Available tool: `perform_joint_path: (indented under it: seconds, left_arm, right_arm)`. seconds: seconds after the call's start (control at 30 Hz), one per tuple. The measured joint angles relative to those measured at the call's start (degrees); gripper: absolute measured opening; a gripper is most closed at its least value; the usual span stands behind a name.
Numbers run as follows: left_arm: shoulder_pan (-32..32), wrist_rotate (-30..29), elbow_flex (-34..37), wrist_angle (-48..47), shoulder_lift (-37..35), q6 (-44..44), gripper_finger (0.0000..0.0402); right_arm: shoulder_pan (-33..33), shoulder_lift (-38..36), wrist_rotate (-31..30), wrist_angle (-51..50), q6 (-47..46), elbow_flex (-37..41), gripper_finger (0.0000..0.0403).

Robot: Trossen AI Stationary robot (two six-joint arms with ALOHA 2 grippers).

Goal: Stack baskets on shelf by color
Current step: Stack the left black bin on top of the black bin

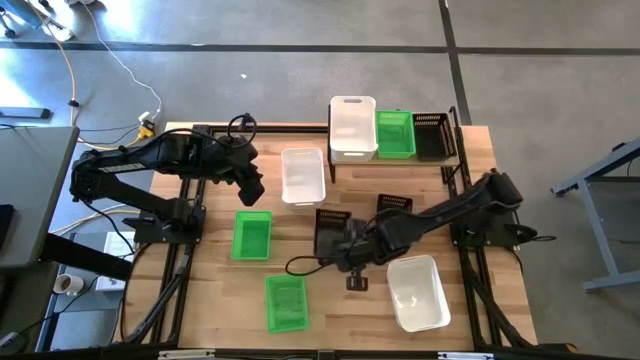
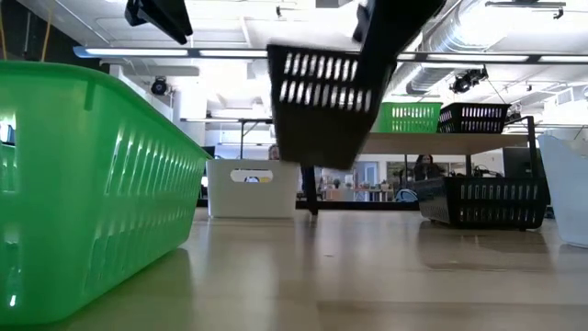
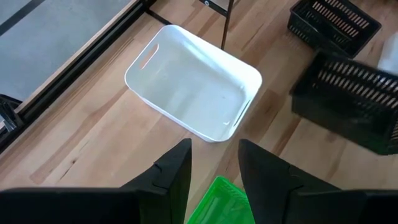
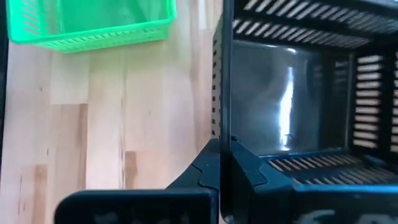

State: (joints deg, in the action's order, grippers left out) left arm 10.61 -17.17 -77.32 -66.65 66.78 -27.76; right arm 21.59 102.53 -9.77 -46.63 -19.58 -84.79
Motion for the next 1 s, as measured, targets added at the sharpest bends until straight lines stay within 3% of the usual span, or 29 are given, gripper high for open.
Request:
perform_joint_path:
  seconds: [0.27,0.63,1.0]
  left_arm:
    - [0.0,-0.1,0.0,0.0,0.0,0.1,0.0122]
    - [0.0,-0.2,0.0,0.0,0.0,0.5,0.0122]
    - [0.0,-2.0,0.0,0.1,0.0,1.6,0.0122]
  right_arm:
    - [0.7,-10.2,-7.9,-3.9,-0.4,3.4,0.0]
    - [0.5,-32.6,-18.3,-4.9,-1.9,16.3,0.0]
    - [-0.3,-50.5,-30.2,-13.7,8.8,17.4,0.0]
